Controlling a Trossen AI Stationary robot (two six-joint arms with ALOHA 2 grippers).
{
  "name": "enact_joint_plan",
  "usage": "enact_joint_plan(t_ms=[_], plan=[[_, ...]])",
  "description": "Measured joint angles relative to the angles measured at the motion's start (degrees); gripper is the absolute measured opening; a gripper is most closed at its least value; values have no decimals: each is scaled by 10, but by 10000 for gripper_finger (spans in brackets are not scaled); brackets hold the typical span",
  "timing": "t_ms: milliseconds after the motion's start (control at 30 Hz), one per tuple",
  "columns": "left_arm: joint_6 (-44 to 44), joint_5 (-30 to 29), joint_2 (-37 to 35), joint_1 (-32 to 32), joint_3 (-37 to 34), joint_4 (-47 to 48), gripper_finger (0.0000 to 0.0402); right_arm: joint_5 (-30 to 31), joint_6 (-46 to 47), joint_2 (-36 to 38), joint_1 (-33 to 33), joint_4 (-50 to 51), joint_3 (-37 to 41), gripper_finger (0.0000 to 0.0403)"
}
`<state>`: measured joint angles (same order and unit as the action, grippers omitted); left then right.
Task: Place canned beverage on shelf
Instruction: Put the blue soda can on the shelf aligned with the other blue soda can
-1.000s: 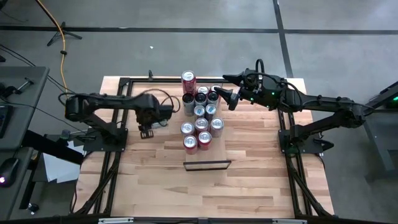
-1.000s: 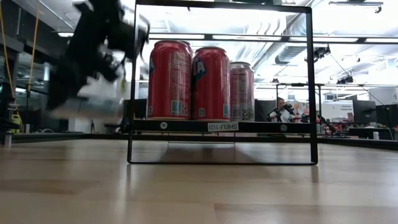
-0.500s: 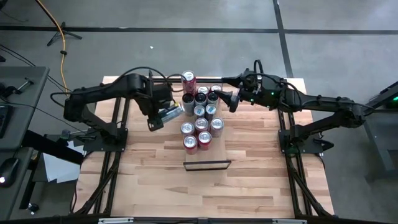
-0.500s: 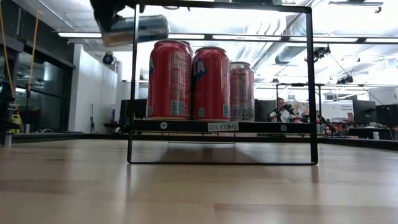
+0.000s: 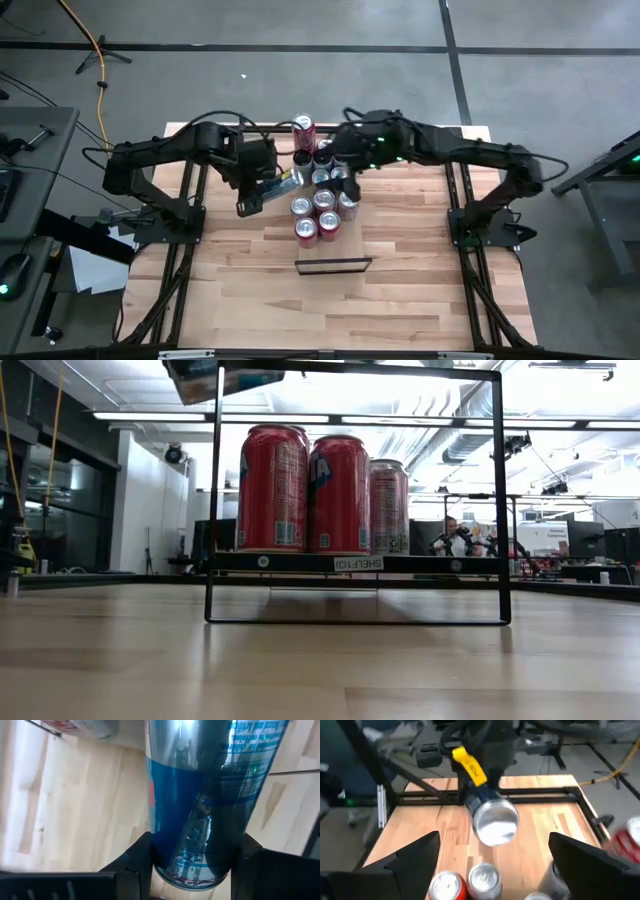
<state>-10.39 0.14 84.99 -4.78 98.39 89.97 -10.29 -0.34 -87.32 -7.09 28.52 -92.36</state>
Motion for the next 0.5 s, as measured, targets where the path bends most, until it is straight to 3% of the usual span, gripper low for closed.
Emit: enact_joint_plan(t_ms=[200,500], plan=[[-14,-56,1,31,0,1,111,-15,-73,-100,0,86,-124,360],[-20,-96,1,58,0,0,111,-31,-76,-181,4,82,-184,360]])
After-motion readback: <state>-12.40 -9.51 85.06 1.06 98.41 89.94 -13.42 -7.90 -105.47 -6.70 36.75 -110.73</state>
